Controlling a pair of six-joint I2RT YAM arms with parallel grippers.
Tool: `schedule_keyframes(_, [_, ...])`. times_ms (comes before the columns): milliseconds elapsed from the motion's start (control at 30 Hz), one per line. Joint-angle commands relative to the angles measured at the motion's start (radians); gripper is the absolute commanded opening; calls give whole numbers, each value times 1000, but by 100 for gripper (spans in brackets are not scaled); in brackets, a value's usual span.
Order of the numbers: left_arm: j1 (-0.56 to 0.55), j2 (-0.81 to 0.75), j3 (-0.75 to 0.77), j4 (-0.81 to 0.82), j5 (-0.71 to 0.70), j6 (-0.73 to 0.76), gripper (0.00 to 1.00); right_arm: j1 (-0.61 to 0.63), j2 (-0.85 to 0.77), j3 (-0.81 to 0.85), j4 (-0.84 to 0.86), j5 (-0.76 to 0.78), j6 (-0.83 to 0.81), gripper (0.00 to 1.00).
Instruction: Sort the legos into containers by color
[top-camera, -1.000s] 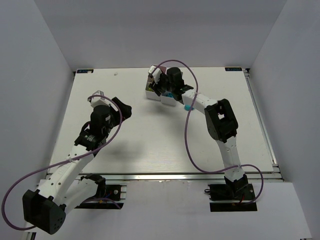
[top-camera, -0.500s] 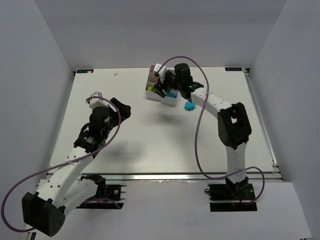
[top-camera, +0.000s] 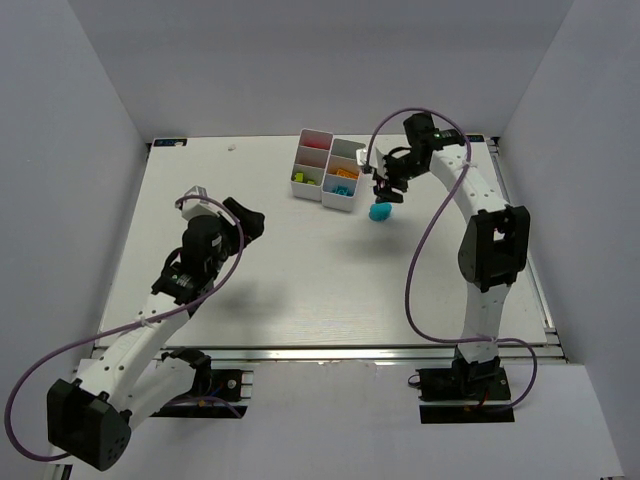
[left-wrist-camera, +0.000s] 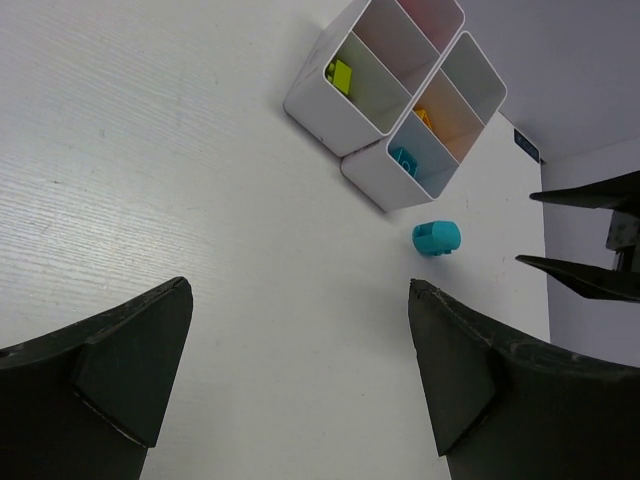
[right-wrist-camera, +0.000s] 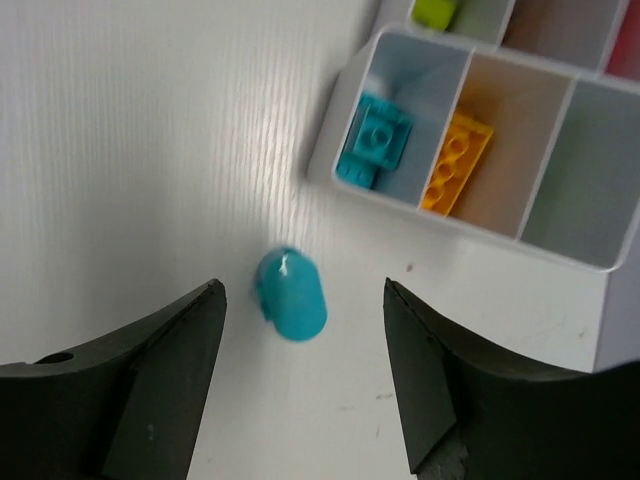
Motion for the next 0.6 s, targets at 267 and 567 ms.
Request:
schedule_keyframes(267, [3, -43, -36, -13, 4, -32, 98, -21, 186, 108, -228, 185, -332, 68])
schedule_keyframes(567, [3, -86, -65, -36, -8, -56, 98, -16, 252, 105, -126, 234, -272, 73])
